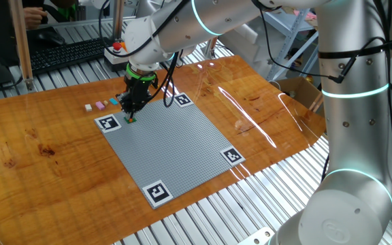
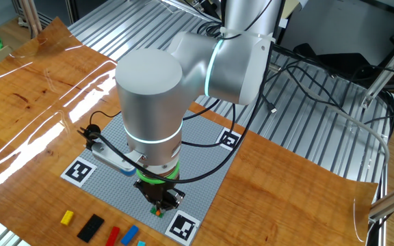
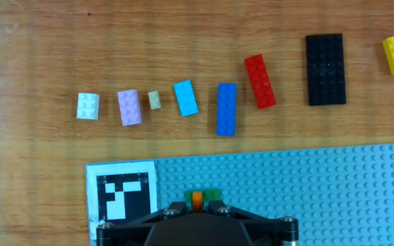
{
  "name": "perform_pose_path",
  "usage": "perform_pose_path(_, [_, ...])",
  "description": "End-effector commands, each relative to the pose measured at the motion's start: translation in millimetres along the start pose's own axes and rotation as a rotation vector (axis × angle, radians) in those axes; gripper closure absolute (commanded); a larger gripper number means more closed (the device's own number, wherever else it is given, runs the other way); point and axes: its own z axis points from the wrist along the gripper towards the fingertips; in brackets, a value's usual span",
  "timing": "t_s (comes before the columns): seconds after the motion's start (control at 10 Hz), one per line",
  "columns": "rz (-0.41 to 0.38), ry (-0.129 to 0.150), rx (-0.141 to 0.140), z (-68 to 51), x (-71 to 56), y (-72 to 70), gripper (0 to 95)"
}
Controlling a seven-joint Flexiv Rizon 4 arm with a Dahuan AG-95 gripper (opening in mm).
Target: Stack small Lego blocks one on top of the other
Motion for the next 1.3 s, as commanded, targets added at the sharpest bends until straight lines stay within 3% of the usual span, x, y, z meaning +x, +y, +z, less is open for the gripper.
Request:
perform_pose_path(0.1, [-0.001, -0.008, -0.005, 2.2, 0.5, -0.6, 95.0])
perform_pose_path(0.4, [0.006, -0.030, -0.011, 9.0, -0.8, -2.1, 95.0])
perform_pose_path(1.3, [0.027, -0.034, -0.015, 8.1, -1.4, 3.4, 95.0])
